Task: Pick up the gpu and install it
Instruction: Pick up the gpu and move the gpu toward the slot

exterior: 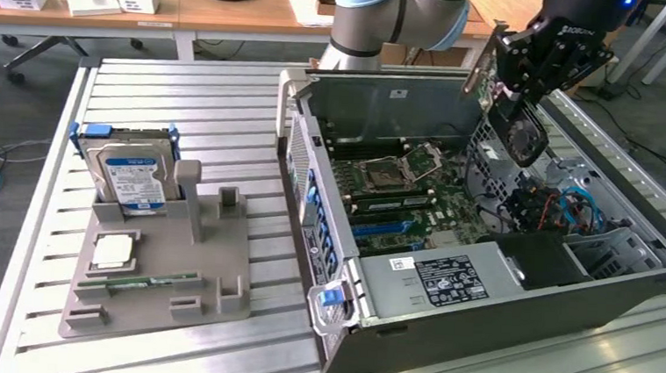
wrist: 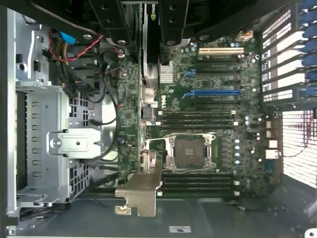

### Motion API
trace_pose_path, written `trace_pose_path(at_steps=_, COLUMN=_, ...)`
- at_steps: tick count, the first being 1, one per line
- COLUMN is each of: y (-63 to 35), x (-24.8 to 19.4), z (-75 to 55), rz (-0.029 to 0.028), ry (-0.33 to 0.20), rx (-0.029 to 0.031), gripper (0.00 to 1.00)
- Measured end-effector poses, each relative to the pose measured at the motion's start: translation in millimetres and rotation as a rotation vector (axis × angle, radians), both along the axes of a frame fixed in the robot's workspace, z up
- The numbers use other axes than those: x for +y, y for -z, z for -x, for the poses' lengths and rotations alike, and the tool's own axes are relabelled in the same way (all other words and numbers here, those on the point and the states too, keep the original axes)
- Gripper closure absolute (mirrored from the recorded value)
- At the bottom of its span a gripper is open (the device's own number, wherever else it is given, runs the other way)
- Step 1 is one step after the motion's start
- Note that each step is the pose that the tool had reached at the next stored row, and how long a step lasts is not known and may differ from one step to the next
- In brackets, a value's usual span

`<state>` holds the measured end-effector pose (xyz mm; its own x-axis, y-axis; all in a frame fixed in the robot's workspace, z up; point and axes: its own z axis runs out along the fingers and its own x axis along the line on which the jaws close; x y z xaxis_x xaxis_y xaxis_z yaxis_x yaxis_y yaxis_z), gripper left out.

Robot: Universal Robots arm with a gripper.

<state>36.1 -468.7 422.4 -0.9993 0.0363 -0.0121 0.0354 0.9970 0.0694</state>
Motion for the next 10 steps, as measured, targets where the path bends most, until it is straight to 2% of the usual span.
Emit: trace_pose_path(at_steps=10, y=2.6, x=0.3, z=-31.8, rz=-0.0035, ry=-0.005, rx=0.0, gripper=0.73)
